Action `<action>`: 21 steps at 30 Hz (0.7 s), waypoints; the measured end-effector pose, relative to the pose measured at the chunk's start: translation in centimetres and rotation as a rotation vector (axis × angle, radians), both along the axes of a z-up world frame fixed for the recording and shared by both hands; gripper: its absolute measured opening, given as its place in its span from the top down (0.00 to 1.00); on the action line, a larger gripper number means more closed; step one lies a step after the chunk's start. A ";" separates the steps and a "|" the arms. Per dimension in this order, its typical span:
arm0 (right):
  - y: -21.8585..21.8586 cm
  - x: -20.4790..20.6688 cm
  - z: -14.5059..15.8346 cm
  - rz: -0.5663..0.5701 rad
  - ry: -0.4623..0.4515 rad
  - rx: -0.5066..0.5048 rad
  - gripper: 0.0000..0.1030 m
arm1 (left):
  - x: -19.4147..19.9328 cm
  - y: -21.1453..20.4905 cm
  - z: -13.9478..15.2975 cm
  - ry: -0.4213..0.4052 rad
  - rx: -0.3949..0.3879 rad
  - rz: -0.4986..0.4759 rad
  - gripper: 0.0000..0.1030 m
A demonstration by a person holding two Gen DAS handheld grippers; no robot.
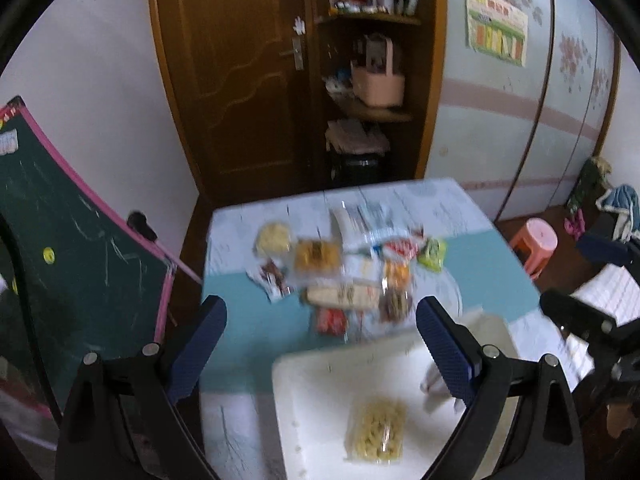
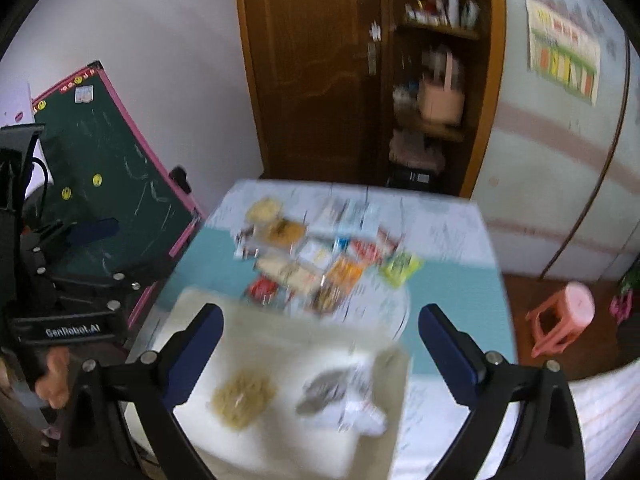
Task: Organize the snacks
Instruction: 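Grasp the red-orange bag with the left gripper while the right grasps the dried-meat bag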
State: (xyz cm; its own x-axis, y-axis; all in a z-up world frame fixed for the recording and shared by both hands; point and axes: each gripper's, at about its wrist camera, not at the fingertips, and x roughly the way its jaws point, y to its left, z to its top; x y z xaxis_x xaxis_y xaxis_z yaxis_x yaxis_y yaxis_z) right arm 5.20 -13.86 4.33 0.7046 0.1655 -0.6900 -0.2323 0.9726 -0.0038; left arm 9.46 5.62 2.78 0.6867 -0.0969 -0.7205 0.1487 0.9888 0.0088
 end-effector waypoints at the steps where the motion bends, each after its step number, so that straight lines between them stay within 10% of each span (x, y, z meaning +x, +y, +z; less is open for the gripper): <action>1: 0.0 0.7 1.2 0.001 -0.016 -0.004 0.04 | 0.8 0.4 1.0 -0.004 -0.008 0.005 0.07; 9: 0.4 7.8 4.0 -0.021 -0.012 -0.053 0.04 | 8.5 2.9 1.6 0.059 -0.008 0.085 0.07; 21: 0.1 17.3 -13.9 -0.102 0.466 -0.032 0.18 | 16.1 2.9 -16.5 0.480 0.073 0.127 0.08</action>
